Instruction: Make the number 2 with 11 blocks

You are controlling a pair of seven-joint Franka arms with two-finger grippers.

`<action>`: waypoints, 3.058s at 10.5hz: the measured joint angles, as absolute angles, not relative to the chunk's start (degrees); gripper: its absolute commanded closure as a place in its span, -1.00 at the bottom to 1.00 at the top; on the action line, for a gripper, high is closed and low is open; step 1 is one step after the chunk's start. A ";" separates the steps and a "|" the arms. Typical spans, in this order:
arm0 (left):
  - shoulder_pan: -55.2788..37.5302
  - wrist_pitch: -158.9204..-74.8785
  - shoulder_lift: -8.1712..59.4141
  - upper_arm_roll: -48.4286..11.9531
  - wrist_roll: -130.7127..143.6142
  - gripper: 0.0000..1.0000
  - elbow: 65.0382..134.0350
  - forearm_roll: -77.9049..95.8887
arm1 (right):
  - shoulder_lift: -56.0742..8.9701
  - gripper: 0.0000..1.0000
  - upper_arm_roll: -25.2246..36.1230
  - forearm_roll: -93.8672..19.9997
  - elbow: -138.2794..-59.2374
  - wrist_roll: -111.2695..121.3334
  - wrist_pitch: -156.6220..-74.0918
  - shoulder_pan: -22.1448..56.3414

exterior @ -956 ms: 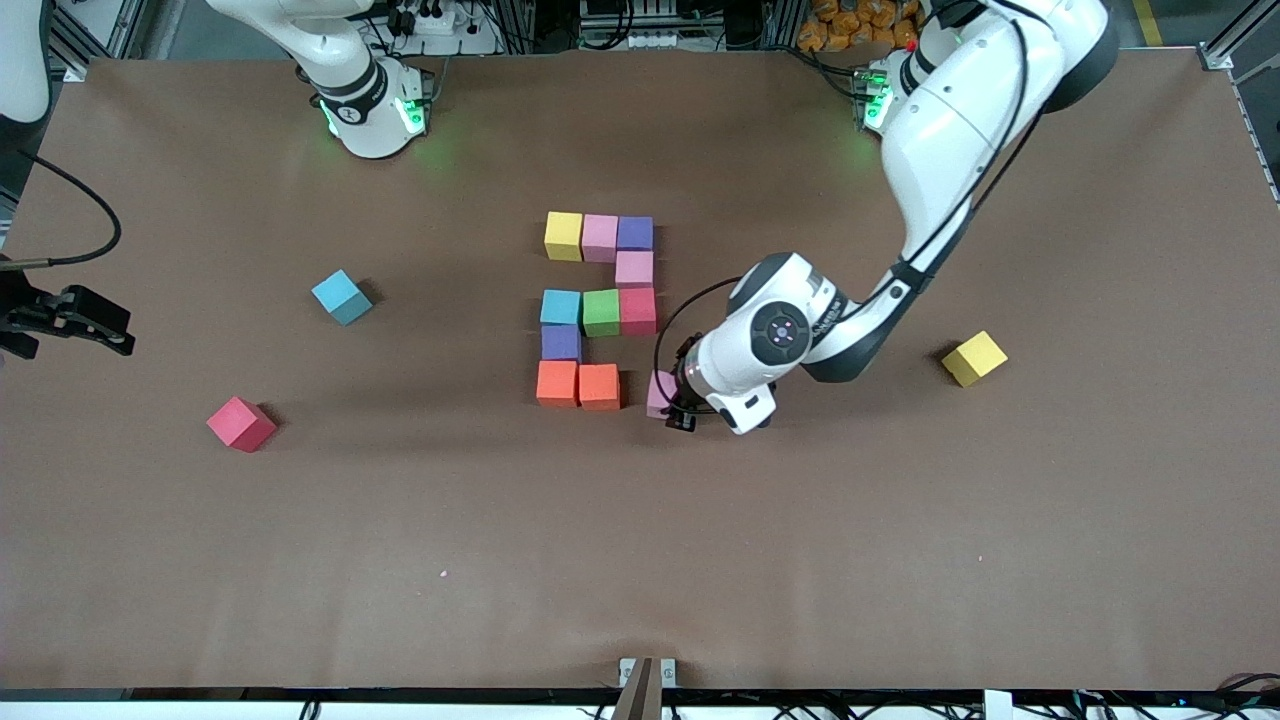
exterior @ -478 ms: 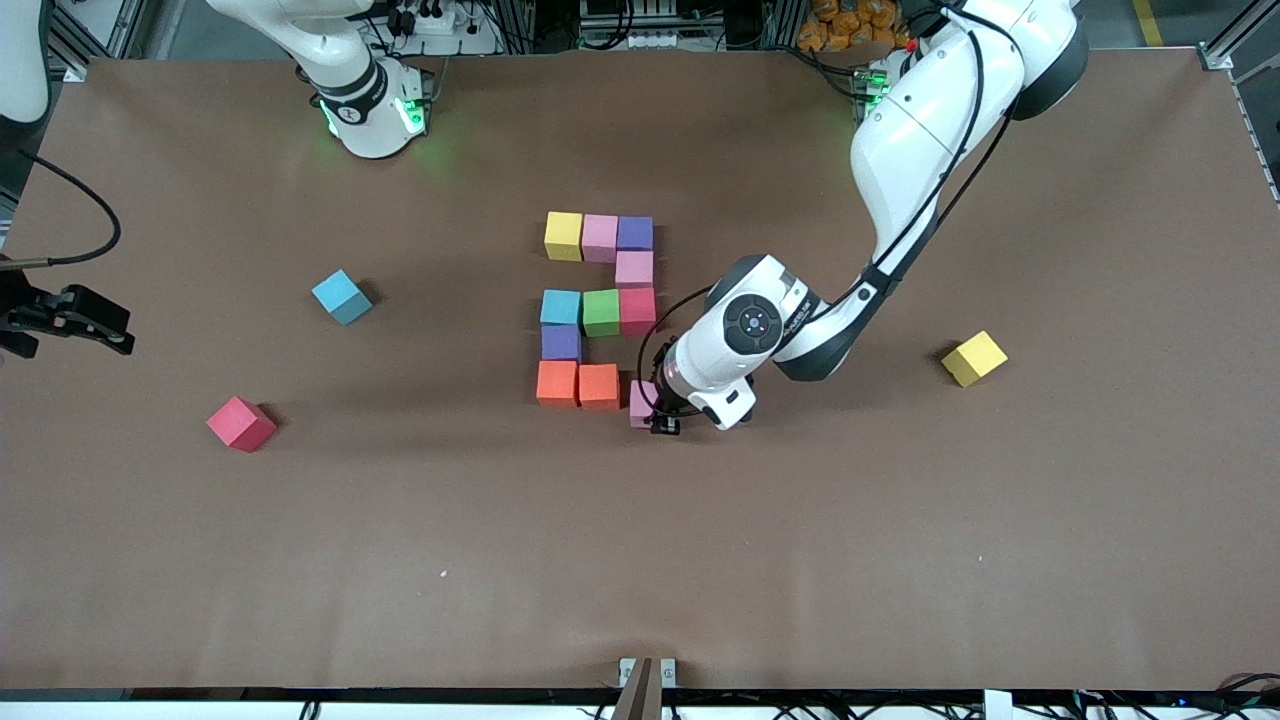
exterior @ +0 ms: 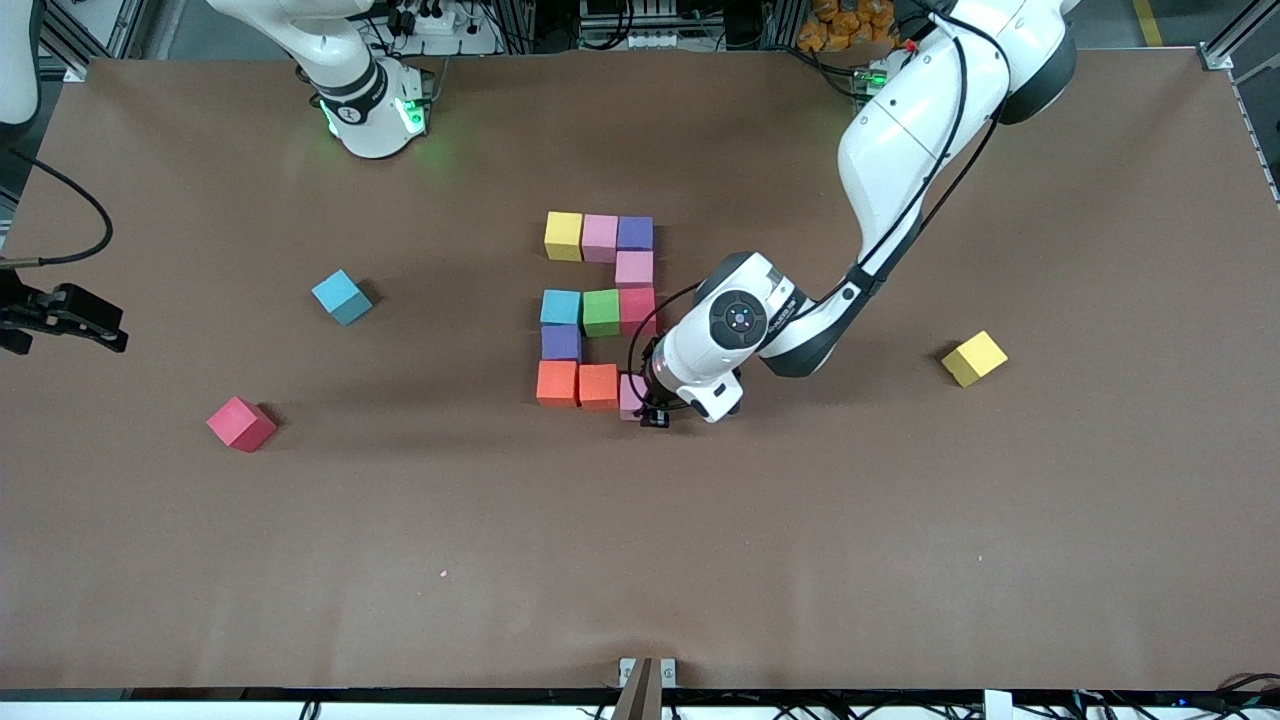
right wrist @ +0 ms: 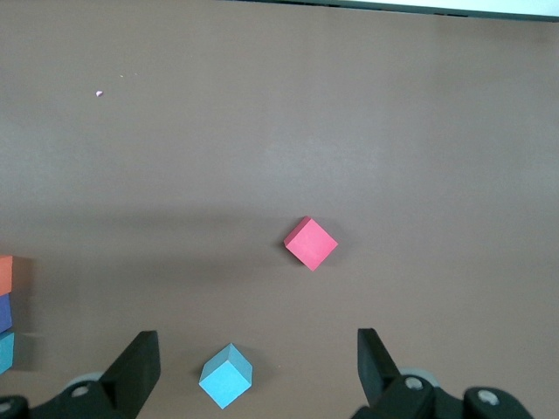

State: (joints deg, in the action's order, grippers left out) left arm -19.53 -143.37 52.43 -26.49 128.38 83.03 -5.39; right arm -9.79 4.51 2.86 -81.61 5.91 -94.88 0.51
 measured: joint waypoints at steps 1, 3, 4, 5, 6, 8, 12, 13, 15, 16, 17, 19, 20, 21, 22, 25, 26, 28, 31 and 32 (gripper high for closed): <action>-19.53 -143.37 52.43 -26.49 128.38 -0.18 83.03 -5.09 | -9.75 -1.00 4.51 2.86 -81.61 5.91 -94.88 0.50; -19.73 -143.37 52.47 -26.49 128.38 -0.18 83.03 -4.95 | -9.66 -1.00 4.53 2.86 -81.61 5.91 -94.87 0.50; -19.93 -143.36 52.55 -26.49 128.38 -0.18 83.04 -4.92 | -9.63 -1.00 4.55 2.86 -81.61 5.91 -94.87 0.50; -20.36 -143.35 52.70 -26.49 128.38 -0.21 83.13 -4.88 | -9.63 -1.00 4.56 2.86 -81.61 5.91 -94.87 0.50; -20.72 -143.35 52.86 -26.48 128.39 -0.27 83.36 -4.83 | -9.63 -1.00 4.55 2.85 -81.61 5.90 -94.87 0.50; -20.92 -143.35 52.93 -26.48 128.39 -1.00 83.44 -4.81 | -9.63 -1.00 4.54 2.84 -81.61 5.91 -94.87 0.50; -20.83 -141.40 52.83 -26.45 128.39 -1.00 83.81 -4.81 | -9.62 -1.00 4.55 2.84 -81.61 5.91 -94.86 0.50; -20.64 -139.65 52.49 -26.56 128.39 -1.00 83.74 -4.80 | -9.62 -1.00 4.55 2.84 -81.61 5.91 -94.86 0.50; -19.94 -136.23 51.07 -27.08 128.39 -1.00 83.35 -4.27 | -9.62 -1.00 4.53 2.84 -81.61 5.91 -94.86 0.50; -19.10 -134.17 49.79 -27.61 128.39 -1.00 83.17 -4.15 | -9.62 -1.00 4.53 2.84 -81.61 5.90 -94.86 0.50; -18.08 -131.90 48.24 -27.89 128.39 -1.00 83.03 -4.13 | -9.62 -1.00 4.52 2.83 -81.61 5.91 -94.85 0.50; -15.89 -128.01 44.48 -28.18 128.33 -1.00 82.90 -4.13 | -9.61 -1.00 4.51 2.82 -81.61 5.91 -94.84 0.50; -14.79 -126.48 42.34 -28.15 127.80 -1.00 82.89 -4.13 | -9.60 -1.00 4.53 2.82 -81.61 5.91 -94.84 0.50; -13.43 -124.73 40.51 -28.07 126.01 -1.00 82.88 -4.14 | -9.60 -1.00 4.55 2.82 -81.60 5.91 -94.84 0.50; -11.73 -122.81 38.90 -28.01 123.14 -1.00 82.86 -4.14 | -9.60 -1.00 4.55 2.82 -81.60 5.91 -94.83 0.50; -6.51 -118.19 34.69 -27.82 113.90 -1.00 82.85 -7.30 | -9.59 -1.00 4.58 2.82 -81.59 5.91 -94.82 0.48; -5.23 -116.33 33.72 -27.82 110.34 -1.00 82.84 -8.83 | -9.59 -1.00 4.59 2.82 -81.59 5.91 -94.82 0.48; -4.57 -112.40 32.61 -27.82 102.14 -1.00 82.86 -9.64 | -9.59 -1.00 4.59 2.82 -81.58 5.91 -94.81 0.48; -2.38 -105.07 29.91 -27.66 89.42 -1.00 82.90 -10.07 | -9.59 -1.00 4.60 2.82 -81.58 5.91 -94.80 0.48; -1.09 -103.75 28.15 -27.38 84.32 -1.00 83.26 -10.07 | -9.59 -1.00 4.60 2.82 -81.57 5.91 -94.80 0.48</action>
State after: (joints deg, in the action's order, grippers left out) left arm -1.09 -103.75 28.15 -27.38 84.32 83.26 -10.07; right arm -9.59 4.60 2.82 -81.57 5.91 -94.80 0.48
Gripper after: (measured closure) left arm 0.000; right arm 0.000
